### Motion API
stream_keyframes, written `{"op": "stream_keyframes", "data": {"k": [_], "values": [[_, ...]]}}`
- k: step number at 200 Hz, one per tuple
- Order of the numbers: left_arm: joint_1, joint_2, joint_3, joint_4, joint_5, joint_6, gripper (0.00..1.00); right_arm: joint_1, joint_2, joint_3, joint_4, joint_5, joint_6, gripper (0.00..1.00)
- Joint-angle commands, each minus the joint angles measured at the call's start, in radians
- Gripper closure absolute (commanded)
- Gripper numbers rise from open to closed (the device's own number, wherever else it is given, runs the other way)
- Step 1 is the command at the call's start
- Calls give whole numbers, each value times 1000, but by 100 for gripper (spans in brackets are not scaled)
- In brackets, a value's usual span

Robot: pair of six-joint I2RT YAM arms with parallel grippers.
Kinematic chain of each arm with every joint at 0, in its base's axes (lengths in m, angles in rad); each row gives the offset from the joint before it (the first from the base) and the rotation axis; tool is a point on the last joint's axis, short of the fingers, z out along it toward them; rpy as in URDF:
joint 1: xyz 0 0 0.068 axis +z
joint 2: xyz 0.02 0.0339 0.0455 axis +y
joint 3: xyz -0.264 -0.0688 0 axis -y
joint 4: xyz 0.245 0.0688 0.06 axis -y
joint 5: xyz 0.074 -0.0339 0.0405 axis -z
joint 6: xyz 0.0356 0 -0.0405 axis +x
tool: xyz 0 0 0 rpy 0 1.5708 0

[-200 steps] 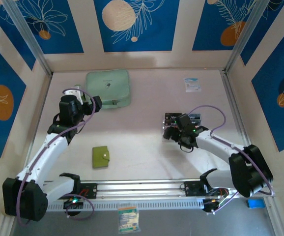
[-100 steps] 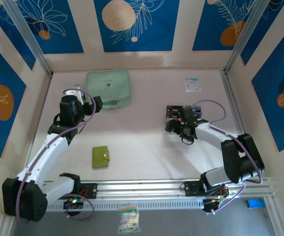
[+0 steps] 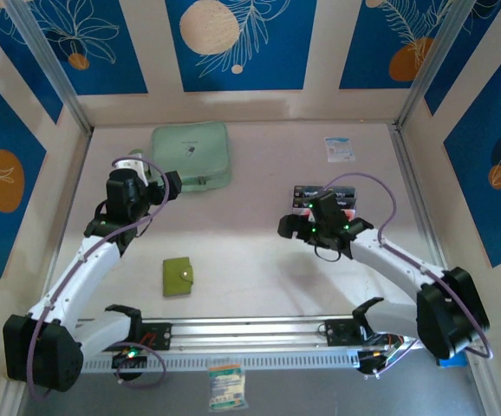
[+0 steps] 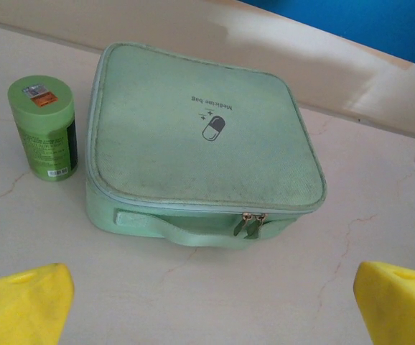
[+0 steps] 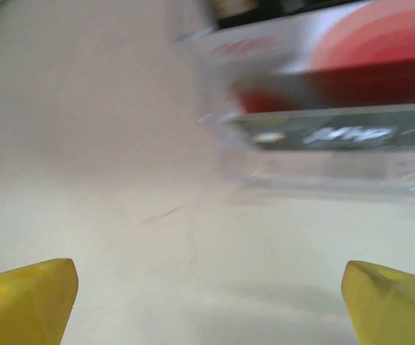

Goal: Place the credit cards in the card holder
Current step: Move the storage box to the middle-right of the table.

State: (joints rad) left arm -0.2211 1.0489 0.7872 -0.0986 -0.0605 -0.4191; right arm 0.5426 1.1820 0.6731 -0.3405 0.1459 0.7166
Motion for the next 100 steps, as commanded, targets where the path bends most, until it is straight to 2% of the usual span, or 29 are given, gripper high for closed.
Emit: {"op": "stream_keyframes", "data": {"k": [1, 39, 73, 100], "values": [[-12, -10, -3, -34, -8, -27, 0, 111, -8, 7, -28, -41, 102, 5], [-18, 2, -3, -58, -10, -28, 0, 355, 112, 64, 104, 17, 274, 6], [-19, 7, -3, -69, -2, -20, 0, 524, 264, 142, 257, 3, 385, 25], [-21, 11, -8, -64, 5, -18, 0, 605, 382, 200, 357, 0, 467, 34]]}}
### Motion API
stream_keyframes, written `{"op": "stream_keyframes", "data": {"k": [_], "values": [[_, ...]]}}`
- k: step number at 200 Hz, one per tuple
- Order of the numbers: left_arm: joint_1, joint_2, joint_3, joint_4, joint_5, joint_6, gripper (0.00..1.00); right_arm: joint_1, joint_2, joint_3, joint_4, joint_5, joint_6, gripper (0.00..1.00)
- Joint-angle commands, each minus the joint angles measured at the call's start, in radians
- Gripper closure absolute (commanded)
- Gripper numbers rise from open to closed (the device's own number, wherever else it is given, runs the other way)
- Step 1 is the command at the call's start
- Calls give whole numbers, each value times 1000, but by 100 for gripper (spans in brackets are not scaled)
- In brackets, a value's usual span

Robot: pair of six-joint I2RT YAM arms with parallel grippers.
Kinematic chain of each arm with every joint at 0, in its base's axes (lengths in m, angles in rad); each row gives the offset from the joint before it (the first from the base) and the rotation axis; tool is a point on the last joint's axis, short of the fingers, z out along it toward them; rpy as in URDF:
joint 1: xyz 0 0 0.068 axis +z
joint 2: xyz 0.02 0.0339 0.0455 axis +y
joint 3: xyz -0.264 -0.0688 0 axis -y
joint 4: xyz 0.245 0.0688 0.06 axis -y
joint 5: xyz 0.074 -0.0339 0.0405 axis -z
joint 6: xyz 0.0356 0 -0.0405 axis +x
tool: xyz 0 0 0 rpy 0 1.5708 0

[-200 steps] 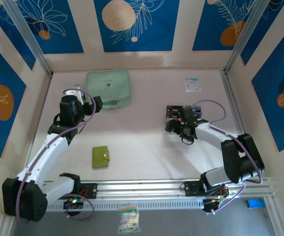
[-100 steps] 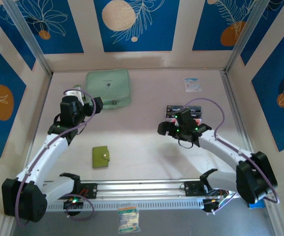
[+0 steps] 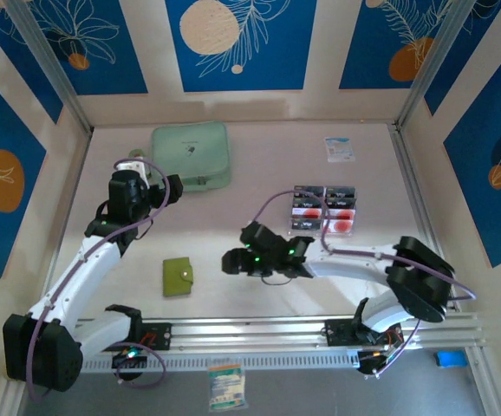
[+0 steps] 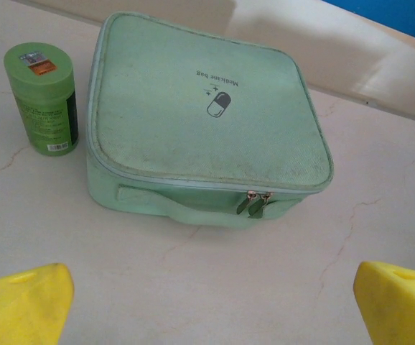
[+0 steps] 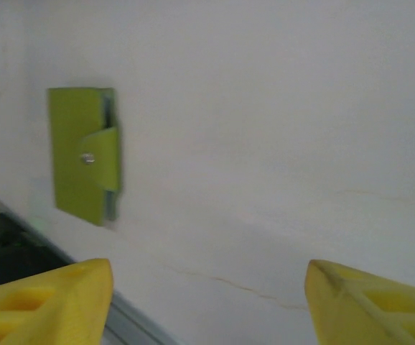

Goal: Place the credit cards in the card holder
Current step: Move the storage box to the middle-right of the table, then pick up the card holder from the bottom-left of the table.

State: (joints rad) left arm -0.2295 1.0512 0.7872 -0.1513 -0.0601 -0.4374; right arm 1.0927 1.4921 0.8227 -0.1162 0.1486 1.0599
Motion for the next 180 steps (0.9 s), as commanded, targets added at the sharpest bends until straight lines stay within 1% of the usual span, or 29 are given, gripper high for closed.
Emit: {"op": "stream_keyframes", "data": {"k": [1, 10, 22, 37, 59, 113, 141, 180], "values": [[-14, 9, -8, -11, 5, 0, 0, 56, 76, 52, 138, -3, 127, 35], [-15, 11, -9, -10, 5, 0, 0, 70, 116, 65, 173, -18, 161, 38], [-16, 14, -10, -9, 6, 0, 0, 83, 168, 83, 221, -45, 206, 45], [-18, 16, -10, -10, 11, 1, 0, 102, 227, 97, 276, -70, 263, 47], [-21, 15, -11, -5, 19, 2, 0, 126, 295, 118, 330, -95, 308, 57], [-22, 10, -10, -3, 22, 21, 0, 128, 362, 146, 349, -140, 345, 61], [-22, 3, -9, -3, 23, 25, 0, 135, 395, 163, 371, -165, 352, 65], [-23, -5, -14, -4, 22, 26, 0, 135, 416, 181, 366, -181, 353, 66]]}}
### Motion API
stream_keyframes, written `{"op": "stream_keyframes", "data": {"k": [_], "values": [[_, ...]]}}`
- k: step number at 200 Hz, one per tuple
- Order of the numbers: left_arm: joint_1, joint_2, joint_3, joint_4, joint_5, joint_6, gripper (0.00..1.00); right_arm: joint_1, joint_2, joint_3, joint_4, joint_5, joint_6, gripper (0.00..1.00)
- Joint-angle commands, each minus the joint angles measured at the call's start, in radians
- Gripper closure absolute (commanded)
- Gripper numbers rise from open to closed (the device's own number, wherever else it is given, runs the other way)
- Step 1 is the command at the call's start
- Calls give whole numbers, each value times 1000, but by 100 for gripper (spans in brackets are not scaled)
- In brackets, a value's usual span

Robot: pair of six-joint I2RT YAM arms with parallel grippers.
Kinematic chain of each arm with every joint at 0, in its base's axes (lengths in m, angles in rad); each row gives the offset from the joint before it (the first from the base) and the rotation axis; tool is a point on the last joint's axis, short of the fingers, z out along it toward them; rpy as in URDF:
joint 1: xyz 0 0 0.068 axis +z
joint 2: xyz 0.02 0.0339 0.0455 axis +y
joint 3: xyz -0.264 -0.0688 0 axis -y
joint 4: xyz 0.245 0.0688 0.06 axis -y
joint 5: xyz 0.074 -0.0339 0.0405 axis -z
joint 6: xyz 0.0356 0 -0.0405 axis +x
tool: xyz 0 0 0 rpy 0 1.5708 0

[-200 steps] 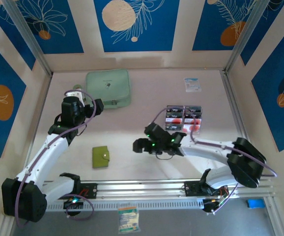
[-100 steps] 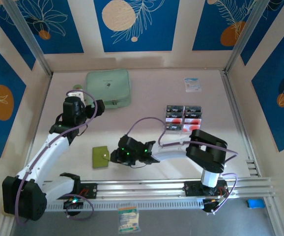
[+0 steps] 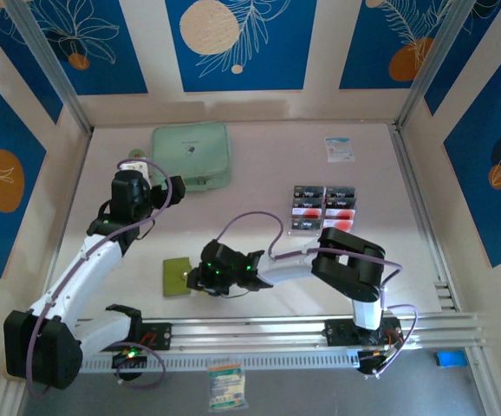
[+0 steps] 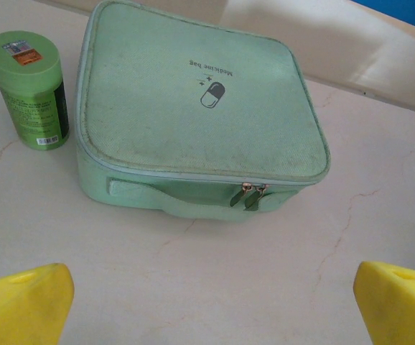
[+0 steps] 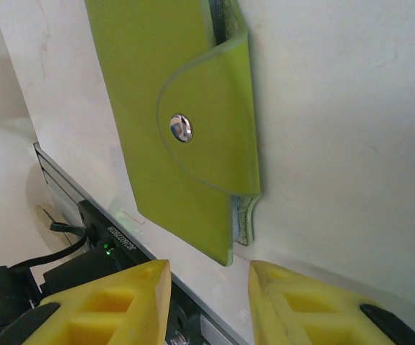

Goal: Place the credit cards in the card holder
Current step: Pick up the card holder from the bottom-left of the table.

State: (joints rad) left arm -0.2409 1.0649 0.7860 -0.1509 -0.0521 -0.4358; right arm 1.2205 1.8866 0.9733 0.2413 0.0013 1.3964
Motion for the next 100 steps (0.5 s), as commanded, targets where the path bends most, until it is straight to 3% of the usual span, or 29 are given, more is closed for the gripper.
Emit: {"op": "stream_keyframes", "data": {"k": [1, 100], "values": [[-11, -19, -13, -4, 14, 25, 0, 7, 22, 31, 9, -34, 17, 66], [-11, -36, -22, -8, 14, 20, 0, 6, 83, 86, 8, -64, 13, 67]]}}
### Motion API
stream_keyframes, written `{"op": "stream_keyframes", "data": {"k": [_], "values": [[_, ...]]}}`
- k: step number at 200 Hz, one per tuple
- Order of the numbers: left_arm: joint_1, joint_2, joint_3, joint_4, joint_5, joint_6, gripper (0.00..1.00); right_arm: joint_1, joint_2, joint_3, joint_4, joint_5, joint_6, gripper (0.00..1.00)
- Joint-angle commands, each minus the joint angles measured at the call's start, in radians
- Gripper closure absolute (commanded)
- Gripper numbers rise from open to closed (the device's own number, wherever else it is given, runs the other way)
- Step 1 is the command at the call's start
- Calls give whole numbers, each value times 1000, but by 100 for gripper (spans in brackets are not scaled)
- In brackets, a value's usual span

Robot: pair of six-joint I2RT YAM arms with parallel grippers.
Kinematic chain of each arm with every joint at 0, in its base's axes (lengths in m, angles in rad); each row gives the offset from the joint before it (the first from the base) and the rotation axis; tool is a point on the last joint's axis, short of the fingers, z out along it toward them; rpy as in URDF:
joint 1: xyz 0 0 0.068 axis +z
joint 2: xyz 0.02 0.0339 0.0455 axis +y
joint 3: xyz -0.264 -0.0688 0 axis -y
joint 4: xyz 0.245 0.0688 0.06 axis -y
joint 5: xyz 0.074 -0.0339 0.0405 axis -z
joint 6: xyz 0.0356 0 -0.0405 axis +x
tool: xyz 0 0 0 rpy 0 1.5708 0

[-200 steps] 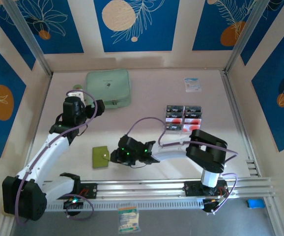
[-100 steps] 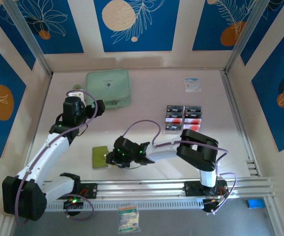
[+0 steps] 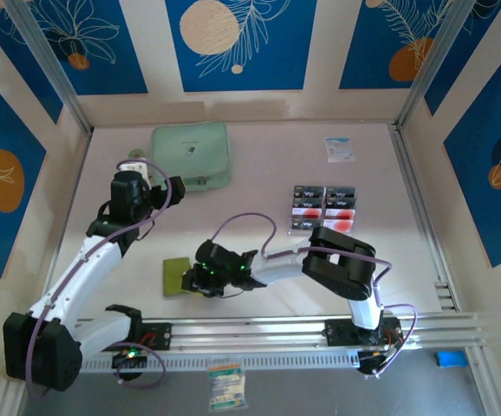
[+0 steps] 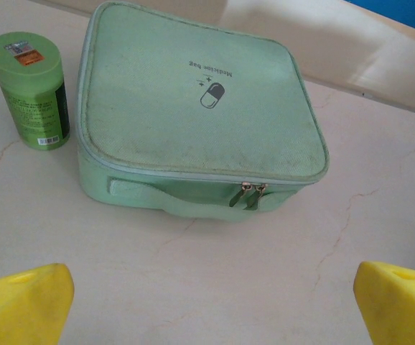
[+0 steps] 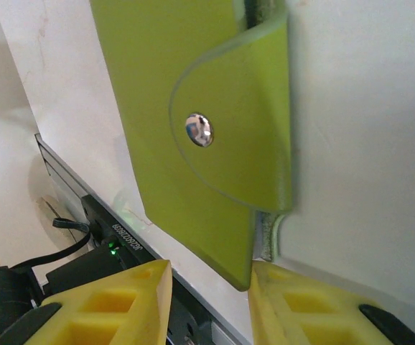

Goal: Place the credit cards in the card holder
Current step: Pick up the card holder from the bottom-left of the table.

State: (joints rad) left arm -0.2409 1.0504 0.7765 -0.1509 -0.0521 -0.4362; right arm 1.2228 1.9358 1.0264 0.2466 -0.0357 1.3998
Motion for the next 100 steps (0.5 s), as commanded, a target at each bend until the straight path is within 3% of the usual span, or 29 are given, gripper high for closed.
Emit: {"op": "stream_keyframes", "data": {"k": [1, 63, 100], "values": [[-11, -21, -12, -9, 14, 20, 0, 3, 34, 33, 3, -27, 11, 67], [-11, -30, -13, -11, 11, 19, 0, -2, 70, 54, 8, -38, 19, 70], [-11, -29, -14, -8, 15, 14, 0, -11, 83, 42, 32, -38, 29, 82]]}}
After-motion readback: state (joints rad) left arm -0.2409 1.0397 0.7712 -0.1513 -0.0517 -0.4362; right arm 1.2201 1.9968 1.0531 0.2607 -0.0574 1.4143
